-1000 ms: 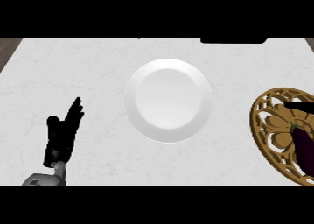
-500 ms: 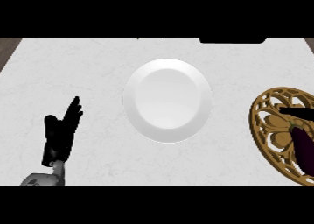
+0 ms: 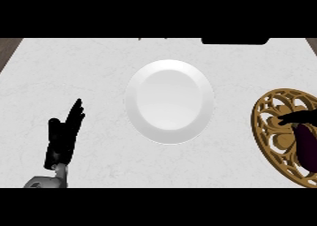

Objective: Pick the eggplant from the placemat and place it in the plate

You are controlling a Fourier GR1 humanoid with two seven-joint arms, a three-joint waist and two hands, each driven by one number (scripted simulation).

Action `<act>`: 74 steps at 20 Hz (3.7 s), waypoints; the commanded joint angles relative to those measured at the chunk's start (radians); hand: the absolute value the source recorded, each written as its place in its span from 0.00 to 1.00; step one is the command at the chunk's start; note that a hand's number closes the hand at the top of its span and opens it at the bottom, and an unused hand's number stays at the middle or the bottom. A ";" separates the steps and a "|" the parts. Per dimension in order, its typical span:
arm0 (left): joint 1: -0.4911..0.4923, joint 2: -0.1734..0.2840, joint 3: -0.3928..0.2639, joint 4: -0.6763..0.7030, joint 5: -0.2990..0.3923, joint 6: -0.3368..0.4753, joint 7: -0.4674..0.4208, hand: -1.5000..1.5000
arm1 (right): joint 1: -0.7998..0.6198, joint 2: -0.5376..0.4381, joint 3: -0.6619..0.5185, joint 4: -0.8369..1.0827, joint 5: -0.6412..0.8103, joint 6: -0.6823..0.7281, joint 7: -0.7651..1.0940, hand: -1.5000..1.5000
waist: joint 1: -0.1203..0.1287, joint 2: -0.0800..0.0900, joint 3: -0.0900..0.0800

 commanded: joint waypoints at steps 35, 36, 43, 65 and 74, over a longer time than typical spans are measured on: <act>-0.013 -0.053 -0.007 0.006 -0.035 -0.015 0.013 0.50 | -0.519 0.851 0.219 -0.345 0.395 -0.796 1.616 1.00 | 0.041 -0.003 0.001; -0.013 -0.024 0.003 -0.005 -0.023 -0.048 0.005 0.50 | -0.540 0.851 0.261 -0.310 0.417 -0.811 1.681 1.00 | 0.044 -0.001 0.001; -0.004 -0.053 0.003 0.024 -0.046 -0.020 -0.031 0.50 | -0.613 0.852 0.332 -0.187 0.350 -0.869 1.837 1.00 | 0.024 0.006 0.003; -0.039 -0.092 -0.002 0.001 -0.088 0.008 0.036 0.50 | -0.605 0.852 0.082 0.256 -0.049 -0.703 1.368 0.00 | 0.009 0.008 0.004; 0.006 -0.057 0.043 -0.033 -0.051 -0.023 0.023 0.50 | -0.461 0.852 -0.032 -0.026 -0.185 -0.940 1.025 0.00 | -0.004 0.003 0.006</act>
